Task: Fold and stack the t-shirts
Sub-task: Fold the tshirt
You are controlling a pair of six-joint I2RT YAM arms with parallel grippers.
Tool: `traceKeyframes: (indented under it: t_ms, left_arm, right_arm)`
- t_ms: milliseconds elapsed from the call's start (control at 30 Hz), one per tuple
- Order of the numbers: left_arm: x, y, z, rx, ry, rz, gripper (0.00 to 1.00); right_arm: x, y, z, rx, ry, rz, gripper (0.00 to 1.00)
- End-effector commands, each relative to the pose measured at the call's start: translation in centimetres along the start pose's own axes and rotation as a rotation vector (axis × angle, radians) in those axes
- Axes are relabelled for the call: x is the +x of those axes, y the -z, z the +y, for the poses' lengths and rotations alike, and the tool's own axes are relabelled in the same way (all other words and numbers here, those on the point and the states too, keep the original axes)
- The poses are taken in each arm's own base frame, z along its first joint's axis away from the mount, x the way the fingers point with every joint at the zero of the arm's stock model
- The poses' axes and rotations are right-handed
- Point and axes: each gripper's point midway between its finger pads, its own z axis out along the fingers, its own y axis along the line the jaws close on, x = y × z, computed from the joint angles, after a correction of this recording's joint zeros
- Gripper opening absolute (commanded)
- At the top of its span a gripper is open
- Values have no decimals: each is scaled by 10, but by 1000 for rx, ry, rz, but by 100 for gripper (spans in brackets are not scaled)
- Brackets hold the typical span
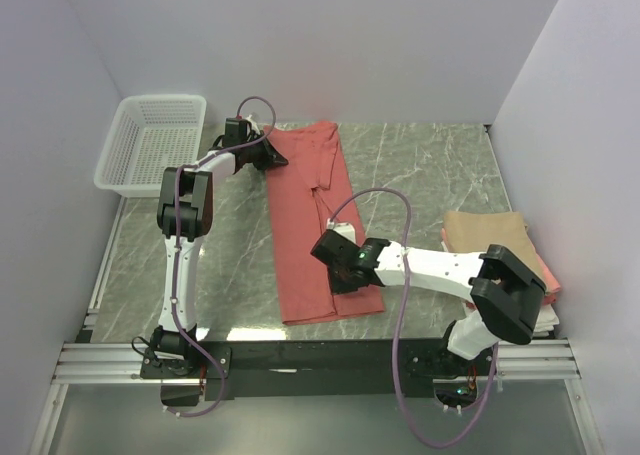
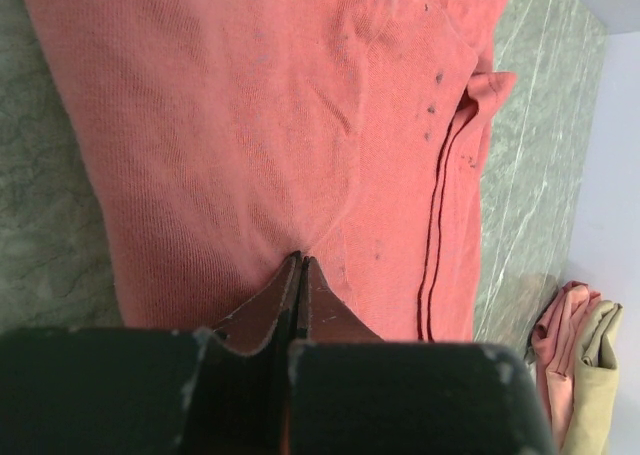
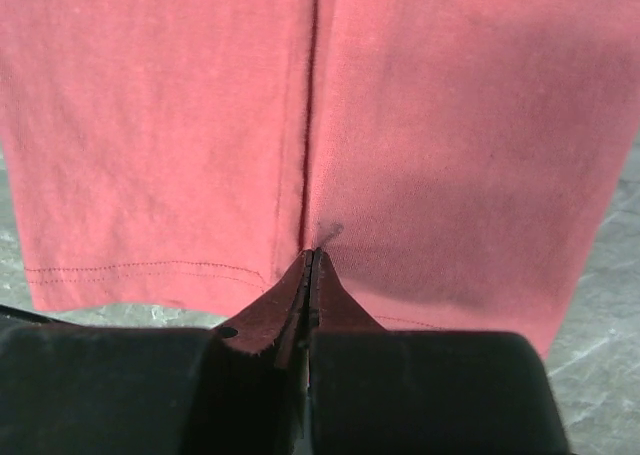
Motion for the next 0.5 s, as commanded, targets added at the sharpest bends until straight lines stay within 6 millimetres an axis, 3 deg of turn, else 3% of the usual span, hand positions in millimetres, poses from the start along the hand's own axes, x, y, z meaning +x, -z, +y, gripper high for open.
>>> traceKeyframes:
  t_ms: [0, 467]
  left_arm:
    - [4, -8, 30, -74, 14, 0, 2]
    - [7, -9, 32, -70, 17, 8, 2]
  right_arm:
    - [-6, 1, 18, -38, -1, -9, 0]
    - [5, -17, 26, -58, 6, 37, 0]
